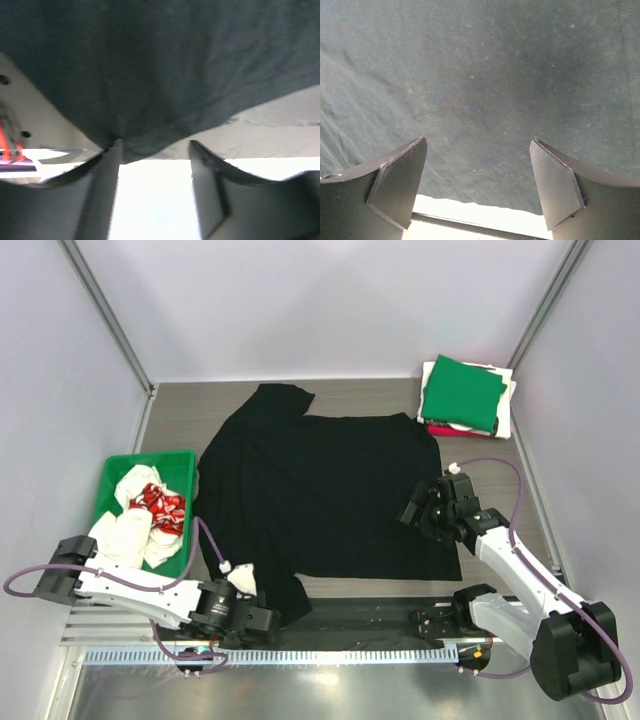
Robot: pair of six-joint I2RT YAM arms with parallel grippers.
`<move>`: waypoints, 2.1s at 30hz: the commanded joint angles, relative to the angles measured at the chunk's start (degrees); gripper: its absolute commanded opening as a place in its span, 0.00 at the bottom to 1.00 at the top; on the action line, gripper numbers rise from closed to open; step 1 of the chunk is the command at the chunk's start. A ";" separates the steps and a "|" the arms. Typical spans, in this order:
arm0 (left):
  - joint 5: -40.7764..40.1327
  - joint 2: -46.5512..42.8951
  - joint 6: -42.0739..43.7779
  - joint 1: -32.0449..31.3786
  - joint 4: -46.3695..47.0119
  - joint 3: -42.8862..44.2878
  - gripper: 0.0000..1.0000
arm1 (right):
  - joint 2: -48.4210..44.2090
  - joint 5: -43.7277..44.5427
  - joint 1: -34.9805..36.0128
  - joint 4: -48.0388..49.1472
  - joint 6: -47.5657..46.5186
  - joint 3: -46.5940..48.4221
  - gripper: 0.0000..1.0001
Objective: Fold and stack the t-shirts
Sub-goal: Fold the tshirt
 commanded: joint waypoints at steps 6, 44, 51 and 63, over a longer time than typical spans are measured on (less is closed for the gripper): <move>-9.75 -2.24 -10.98 -1.09 -4.59 -0.63 0.21 | -0.40 4.47 0.31 -0.69 -0.04 1.05 0.90; -20.08 -8.40 40.14 38.01 -0.48 13.45 0.00 | -0.96 10.19 0.13 -0.18 7.96 -4.48 0.85; -13.58 -6.65 52.27 51.44 4.09 15.90 0.00 | 12.41 7.28 0.22 7.92 5.85 -1.68 0.85; 2.86 -2.87 65.38 71.58 13.58 16.52 0.00 | 29.75 6.46 0.04 8.90 -6.19 20.38 0.83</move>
